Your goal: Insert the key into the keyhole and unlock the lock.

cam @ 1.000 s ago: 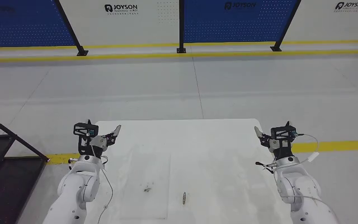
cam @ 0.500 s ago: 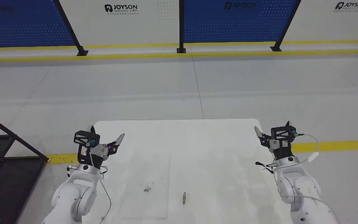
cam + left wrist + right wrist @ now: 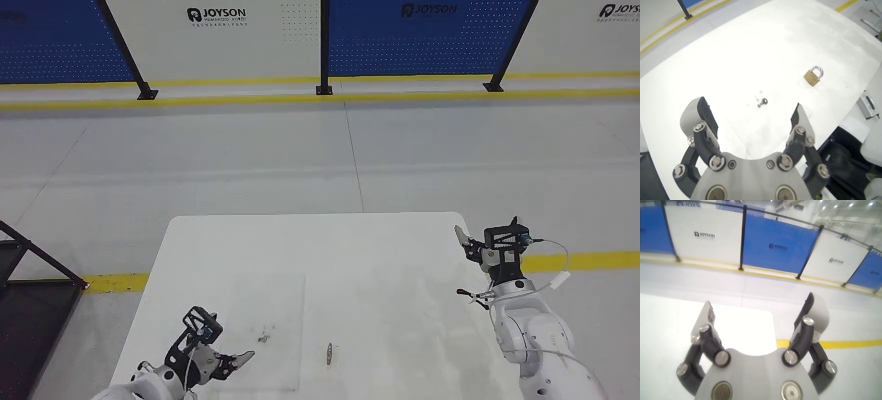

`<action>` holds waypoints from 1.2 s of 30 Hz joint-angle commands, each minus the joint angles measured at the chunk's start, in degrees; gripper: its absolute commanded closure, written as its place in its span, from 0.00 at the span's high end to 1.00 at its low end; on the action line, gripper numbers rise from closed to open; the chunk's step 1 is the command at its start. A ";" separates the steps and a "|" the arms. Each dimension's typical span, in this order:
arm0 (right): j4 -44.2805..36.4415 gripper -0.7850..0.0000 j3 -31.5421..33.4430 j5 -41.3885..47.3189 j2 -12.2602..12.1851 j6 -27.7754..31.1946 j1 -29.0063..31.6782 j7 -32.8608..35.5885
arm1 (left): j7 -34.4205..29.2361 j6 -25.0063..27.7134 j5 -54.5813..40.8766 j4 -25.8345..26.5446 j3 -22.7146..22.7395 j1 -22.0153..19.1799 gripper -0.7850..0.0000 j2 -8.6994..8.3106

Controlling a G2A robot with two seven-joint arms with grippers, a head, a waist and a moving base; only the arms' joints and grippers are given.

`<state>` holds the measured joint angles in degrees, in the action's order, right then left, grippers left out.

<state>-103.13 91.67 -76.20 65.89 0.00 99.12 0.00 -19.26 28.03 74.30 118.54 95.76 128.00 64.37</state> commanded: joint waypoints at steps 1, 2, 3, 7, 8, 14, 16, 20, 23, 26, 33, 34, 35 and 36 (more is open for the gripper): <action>0.00 1.00 0.00 0.00 0.00 0.00 0.00 0.00 | -2.50 -2.78 0.75 -1.41 -2.85 -1.85 1.00 0.19; 0.00 1.00 0.00 0.00 0.00 0.00 0.00 0.00 | -3.59 -4.13 0.81 -2.19 -4.22 -2.88 1.00 0.31; 0.00 1.00 0.00 0.00 0.00 0.00 0.00 0.00 | -4.59 -5.09 0.63 -2.84 -5.54 -3.90 1.00 0.42; 0.00 1.00 0.00 0.00 0.00 0.00 0.00 0.00 | -6.77 -8.60 2.49 -4.87 -9.85 -7.08 0.89 0.75; 0.00 1.00 0.00 0.00 0.00 0.00 0.00 0.00 | -6.91 -9.16 2.96 -5.05 -10.32 -7.43 0.87 0.79; 0.00 1.00 0.00 0.00 0.00 0.00 0.00 0.00 | -8.42 -13.18 5.60 -8.00 -14.27 -10.30 0.69 1.15; 0.00 1.00 0.00 0.00 0.00 0.00 0.00 0.00 | -8.61 -13.87 6.13 -9.12 -15.51 -11.33 0.65 1.27; 0.00 1.00 0.00 0.00 0.00 0.00 0.00 0.00 | -8.17 -15.21 7.10 -10.80 -16.94 -12.85 0.56 1.41; 0.00 1.00 0.00 0.00 0.00 0.00 0.00 0.00 | -7.81 -15.89 7.59 -11.41 -17.79 -13.43 0.49 1.48; 0.00 1.00 0.00 0.00 0.00 0.00 0.00 0.00 | -7.84 -16.37 8.09 -11.73 -18.30 -13.85 0.45 1.50; 0.00 1.00 0.00 0.00 0.00 0.00 0.00 0.00 | -7.82 -16.35 8.06 -11.89 -18.80 -14.46 0.40 1.44; 0.00 1.00 0.00 0.00 0.00 0.00 0.00 0.00 | -7.87 -16.32 7.98 -11.85 -18.81 -14.54 0.40 1.43; 0.00 1.00 0.00 0.00 0.00 0.00 0.00 0.00 | -7.93 -16.24 7.83 -11.82 -18.81 -14.60 0.39 1.42; 0.00 1.00 0.00 0.00 0.00 0.00 0.00 0.00 | -8.00 -16.12 7.63 -11.76 -18.80 -14.64 0.39 1.40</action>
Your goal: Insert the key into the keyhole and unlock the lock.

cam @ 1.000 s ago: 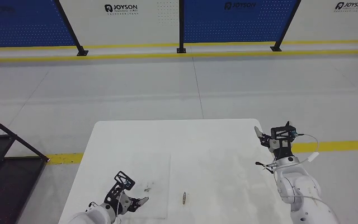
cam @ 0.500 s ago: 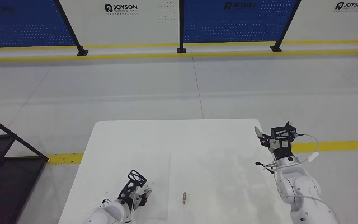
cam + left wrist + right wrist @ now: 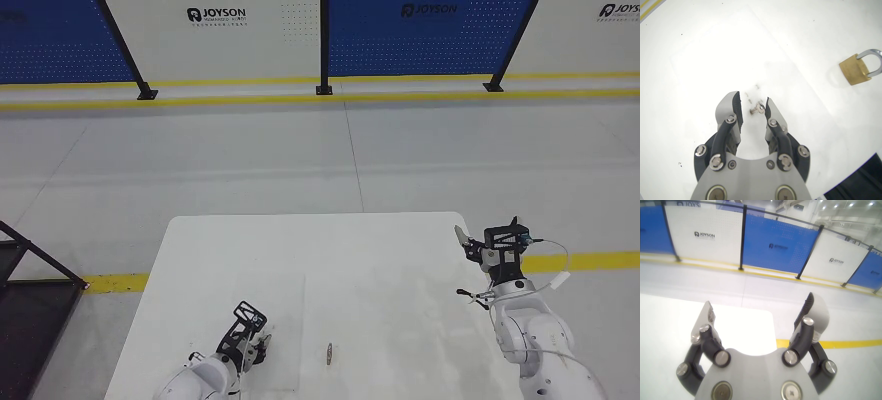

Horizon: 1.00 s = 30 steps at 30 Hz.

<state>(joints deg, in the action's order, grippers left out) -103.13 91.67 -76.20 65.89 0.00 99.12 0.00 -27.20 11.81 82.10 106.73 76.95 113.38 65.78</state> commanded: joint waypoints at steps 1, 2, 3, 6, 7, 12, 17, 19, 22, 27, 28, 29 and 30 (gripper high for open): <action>0.00 1.00 0.00 0.00 0.00 0.00 0.00 0.00 | -0.24 0.22 -0.25 0.10 0.01 -0.04 0.39 -0.04; 0.00 1.00 0.00 0.00 0.00 0.00 0.00 0.00 | -0.38 0.38 -0.19 0.21 -0.03 -0.06 0.39 -0.06; 0.00 1.00 0.00 0.00 0.00 0.00 0.00 0.00 | -0.47 0.34 -0.11 0.27 -0.09 -0.05 0.39 -0.08; 0.00 1.00 0.00 0.00 0.00 0.00 0.00 0.00 | -0.71 0.25 0.14 0.10 -0.57 -0.19 0.40 -0.09; 0.00 1.00 0.00 0.00 0.00 0.00 0.00 0.00 | -0.67 0.15 0.18 -0.05 -0.75 -0.30 0.40 -0.08; 0.00 1.00 0.00 0.00 0.00 0.00 0.00 0.00 | -0.71 -0.13 0.27 -0.89 -1.52 -1.06 0.38 -0.04; 0.00 1.00 0.00 0.00 0.00 0.00 0.00 0.00 | -0.95 -1.27 0.68 -1.32 -2.06 -1.64 0.29 0.00; 0.00 1.00 0.00 0.00 0.00 0.00 0.00 0.00 | -0.94 -1.55 0.74 -1.40 -2.14 -1.74 0.22 -0.01; 0.00 1.00 0.00 0.00 0.00 0.00 0.00 0.00 | -0.94 -2.03 0.71 -1.44 -2.04 -1.84 0.15 -0.03; 0.00 1.00 0.00 0.00 0.00 0.00 0.00 0.00 | -0.56 -2.86 1.02 -1.09 -1.73 -1.70 0.07 -0.10; 0.00 1.00 0.00 0.00 0.00 0.00 0.00 0.00 | -0.49 -2.87 0.94 -0.90 -1.63 -1.62 0.04 -0.12; 0.00 1.00 0.00 0.00 0.00 0.00 0.00 0.00 | -0.34 -2.95 0.92 -0.71 -1.47 -1.54 0.00 -0.15; 0.00 1.00 0.00 0.00 0.00 0.00 0.00 0.00 | -0.21 -2.95 0.97 -0.59 -1.33 -1.40 0.00 -0.18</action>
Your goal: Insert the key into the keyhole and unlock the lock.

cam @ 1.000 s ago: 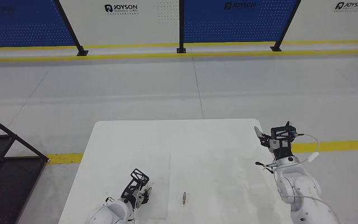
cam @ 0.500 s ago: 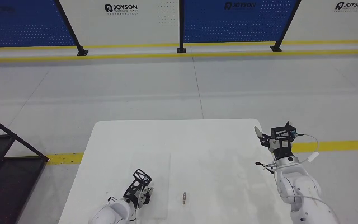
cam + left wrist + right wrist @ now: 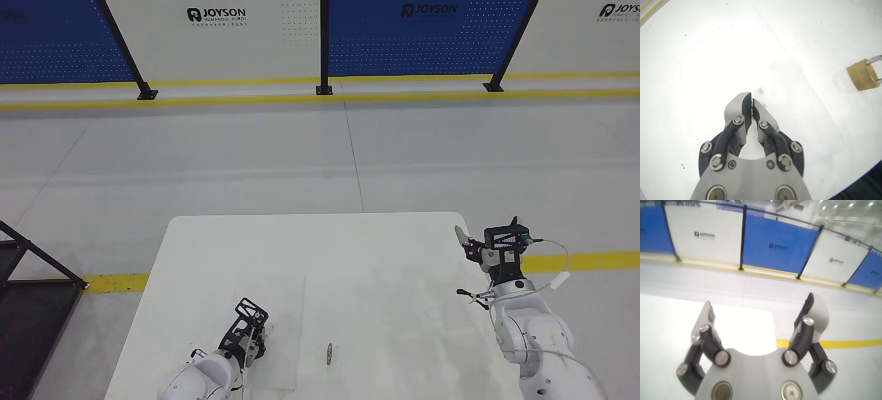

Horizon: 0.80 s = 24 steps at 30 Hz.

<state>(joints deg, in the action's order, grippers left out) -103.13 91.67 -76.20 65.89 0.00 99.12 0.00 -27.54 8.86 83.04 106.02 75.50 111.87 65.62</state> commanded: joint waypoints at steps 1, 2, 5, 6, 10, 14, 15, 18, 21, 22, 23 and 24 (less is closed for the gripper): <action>0.00 1.00 0.00 0.00 0.00 0.00 0.00 0.00 | 0.26 -0.05 -0.16 0.30 0.30 0.24 0.00 -0.05; 0.00 1.00 0.00 0.00 0.00 0.00 0.00 0.00 | 0.43 -0.05 -0.44 0.51 0.53 0.36 0.00 -0.08; 0.00 1.00 0.00 0.00 0.00 0.00 0.00 0.00 | 1.29 0.02 -1.70 1.33 1.36 0.95 0.00 -0.16; 0.00 1.00 0.00 0.00 0.00 0.00 0.00 0.00 | 1.66 0.21 -2.19 1.74 1.72 1.24 0.00 -0.21; 0.00 1.00 0.00 0.00 0.00 0.00 0.00 0.00 | 4.23 1.41 -5.07 4.00 3.65 2.97 0.00 -0.42; 0.00 1.00 0.00 0.00 0.00 0.00 0.00 0.00 | 8.68 4.61 -9.90 6.84 6.97 5.46 0.00 -0.77; 0.00 1.00 0.00 0.00 0.00 0.00 0.00 0.00 | 11.32 6.88 -11.20 7.62 7.71 6.12 0.00 -0.89; 0.00 1.00 0.00 0.00 0.00 0.00 0.00 0.00 | 17.01 12.08 -13.48 8.45 10.06 8.71 0.00 -1.28; 0.00 1.00 0.00 0.00 0.00 0.00 0.00 0.00 | 21.23 15.39 -15.51 8.54 11.68 10.43 0.00 -1.50; 0.00 1.00 0.00 0.00 0.00 0.00 0.00 0.00 | 22.30 16.21 -16.20 8.35 12.20 10.79 0.00 -1.56; 0.00 1.00 0.00 0.00 0.00 0.00 0.00 0.00 | 23.76 17.20 -17.31 8.40 12.55 11.03 0.00 -1.59; 0.00 1.00 0.00 0.00 0.00 0.00 0.00 0.00 | 24.85 18.47 -18.27 8.11 12.94 11.30 0.00 -1.65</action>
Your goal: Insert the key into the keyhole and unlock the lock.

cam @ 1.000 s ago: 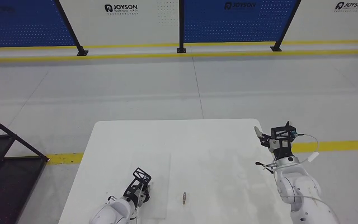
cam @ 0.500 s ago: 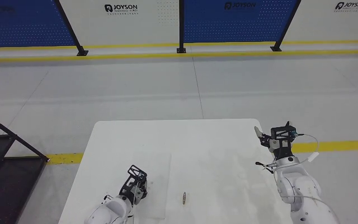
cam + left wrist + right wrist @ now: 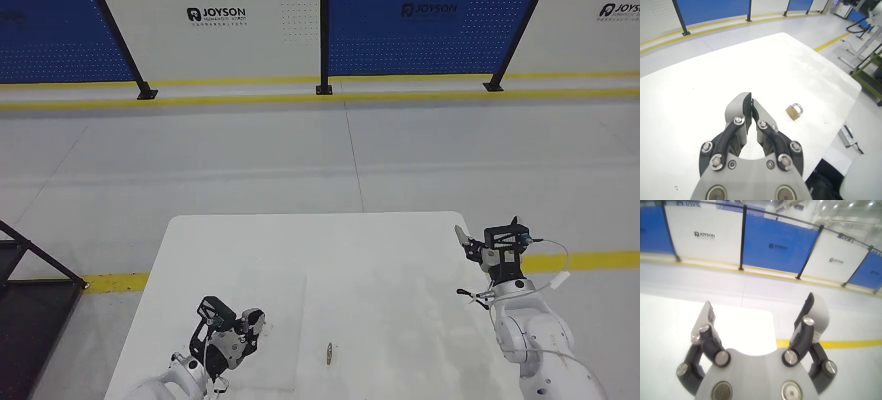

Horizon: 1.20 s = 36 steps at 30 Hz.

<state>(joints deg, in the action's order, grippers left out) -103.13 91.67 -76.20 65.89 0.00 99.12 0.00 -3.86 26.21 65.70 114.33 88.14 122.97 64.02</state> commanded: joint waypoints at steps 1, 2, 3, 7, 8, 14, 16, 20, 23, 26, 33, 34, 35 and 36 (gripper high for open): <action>0.00 1.00 0.10 -0.60 0.00 -0.40 -0.02 0.19 | 2.45 2.13 -2.24 -0.38 0.84 0.36 0.00 -0.08; -0.35 1.00 -0.14 -1.48 0.01 -0.47 0.07 0.56 | 3.52 3.41 -3.53 -0.65 1.24 0.58 0.00 -0.13; -0.80 1.00 -0.47 -2.23 0.01 -0.14 0.34 1.02 | 4.03 4.90 -4.91 -1.09 1.76 0.78 0.00 -0.21; -4.02 1.00 -2.51 -4.01 0.07 2.54 2.84 2.47 | 6.29 9.91 -9.76 -2.20 3.85 0.86 0.00 -0.48; -5.19 1.00 -3.15 -4.91 0.04 3.71 3.95 2.59 | 6.80 11.66 -10.49 -2.62 4.35 0.79 0.00 -0.59; -11.44 1.00 -9.16 -13.81 -0.13 9.18 11.71 2.98 | 6.80 11.66 -10.49 -2.62 4.35 0.79 0.00 -0.59; -12.52 1.00 -12.09 -17.16 -0.17 11.06 13.70 3.28 | 6.80 11.66 -10.49 -2.62 4.35 0.79 0.00 -0.59; -12.74 1.00 -17.31 -22.58 -0.20 13.26 16.32 3.30 | 6.80 11.66 -10.49 -2.62 4.35 0.79 0.00 -0.59; -11.97 1.00 -20.62 -25.07 -0.11 13.97 16.74 4.13 | 6.80 11.66 -10.49 -2.62 4.35 0.79 0.00 -0.59; -10.21 1.00 -23.91 -25.07 0.11 15.40 16.28 5.17 | 6.80 11.66 -10.49 -2.62 4.35 0.79 0.00 -0.59; -6.60 1.00 -29.90 -22.01 0.69 17.82 14.70 7.20 | 6.80 11.66 -10.49 -2.62 4.35 0.79 0.00 -0.59; -5.99 1.00 -30.67 -21.54 0.80 17.84 14.36 7.66 | 6.80 11.66 -10.49 -2.62 4.35 0.79 0.00 -0.59; -5.26 1.00 -31.51 -20.97 0.93 18.00 13.90 8.33 | 6.80 11.66 -10.49 -2.62 4.35 0.79 0.00 -0.59; -4.43 1.00 -32.30 -19.75 1.08 18.54 13.32 9.13 | 6.80 11.66 -10.49 -2.62 4.35 0.79 0.00 -0.59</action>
<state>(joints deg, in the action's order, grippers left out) -108.24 60.01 -96.89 66.86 18.18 112.91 8.46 2.94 37.87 55.20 111.71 92.49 123.76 63.43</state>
